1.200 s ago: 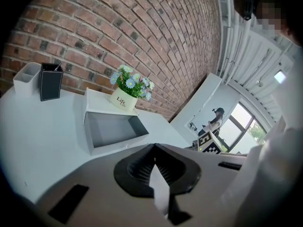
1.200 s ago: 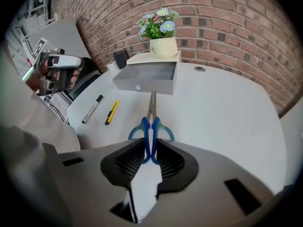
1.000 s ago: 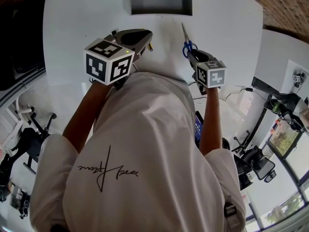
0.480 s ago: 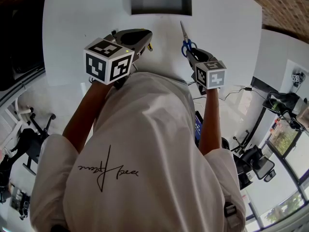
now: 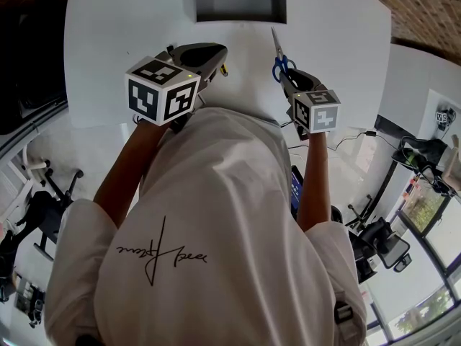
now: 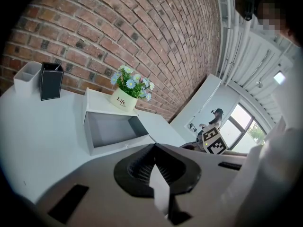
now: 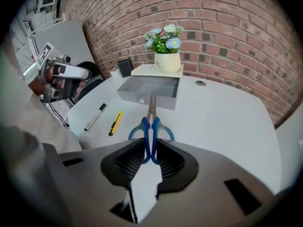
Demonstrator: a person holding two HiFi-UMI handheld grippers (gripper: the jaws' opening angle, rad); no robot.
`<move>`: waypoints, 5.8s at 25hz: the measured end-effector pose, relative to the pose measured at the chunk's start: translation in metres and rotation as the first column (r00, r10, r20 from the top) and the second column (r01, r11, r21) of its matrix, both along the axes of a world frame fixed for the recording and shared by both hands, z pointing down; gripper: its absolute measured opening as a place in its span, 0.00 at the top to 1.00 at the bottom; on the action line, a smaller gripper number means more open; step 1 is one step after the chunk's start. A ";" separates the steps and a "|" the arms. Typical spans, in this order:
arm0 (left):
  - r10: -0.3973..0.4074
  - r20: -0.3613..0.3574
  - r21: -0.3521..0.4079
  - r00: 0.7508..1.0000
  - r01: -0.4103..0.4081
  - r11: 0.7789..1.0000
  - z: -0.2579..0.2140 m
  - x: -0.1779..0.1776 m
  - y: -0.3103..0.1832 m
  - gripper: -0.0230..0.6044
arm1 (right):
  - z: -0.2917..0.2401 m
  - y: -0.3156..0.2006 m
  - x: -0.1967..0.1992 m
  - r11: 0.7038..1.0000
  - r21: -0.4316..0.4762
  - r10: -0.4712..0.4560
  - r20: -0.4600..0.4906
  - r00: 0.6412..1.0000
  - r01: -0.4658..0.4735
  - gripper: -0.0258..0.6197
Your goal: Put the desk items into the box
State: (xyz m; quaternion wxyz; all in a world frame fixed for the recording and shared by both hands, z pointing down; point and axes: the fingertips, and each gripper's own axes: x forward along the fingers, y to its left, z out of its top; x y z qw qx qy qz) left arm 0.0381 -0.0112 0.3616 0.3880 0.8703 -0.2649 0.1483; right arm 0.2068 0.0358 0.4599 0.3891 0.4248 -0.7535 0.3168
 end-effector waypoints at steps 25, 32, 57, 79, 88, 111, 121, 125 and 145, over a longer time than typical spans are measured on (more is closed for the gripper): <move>0.006 0.014 0.001 1.000 -0.006 1.000 0.003 0.001 -0.001 0.96 | -0.024 -0.024 -0.010 0.995 0.064 -0.079 -0.020 0.997 0.080 0.82; 0.003 0.014 -0.006 1.000 -0.002 1.000 0.004 0.001 -0.002 0.96 | -0.029 -0.034 -0.011 0.991 0.072 -0.114 -0.030 0.993 0.116 0.81; -0.038 0.019 -0.034 0.999 0.039 0.999 0.016 -0.010 -0.014 0.96 | -0.024 -0.077 -0.045 0.950 0.054 -0.304 -0.072 0.950 0.308 0.81; -0.049 0.013 -0.064 0.999 0.050 0.997 0.026 -0.012 -0.022 0.96 | -0.008 -0.113 -0.065 0.910 0.007 -0.411 -0.089 0.907 0.414 0.82; -0.059 0.020 -0.073 0.998 0.060 0.996 0.032 -0.020 -0.018 0.96 | -0.002 -0.120 -0.081 0.890 -0.005 -0.454 -0.091 0.887 0.455 0.82; -0.108 0.021 -0.115 0.994 0.110 0.987 0.045 -0.034 -0.022 0.96 | 0.012 -0.146 -0.094 0.863 -0.034 -0.504 -0.099 0.858 0.503 0.82; -0.126 0.021 -0.137 0.992 0.128 0.982 0.049 -0.045 -0.024 0.96 | 0.020 -0.155 -0.100 0.853 -0.066 -0.522 -0.099 0.847 0.518 0.82; -0.138 0.017 -0.152 0.990 0.139 0.978 0.053 -0.049 -0.024 0.96 | 0.024 -0.158 -0.102 0.845 -0.077 -0.535 -0.112 0.838 0.529 0.82; -0.149 0.024 -0.191 0.989 0.151 0.970 0.062 -0.054 -0.025 0.96 | 0.050 -0.163 -0.113 0.787 -0.132 -0.617 -0.185 0.765 0.603 0.81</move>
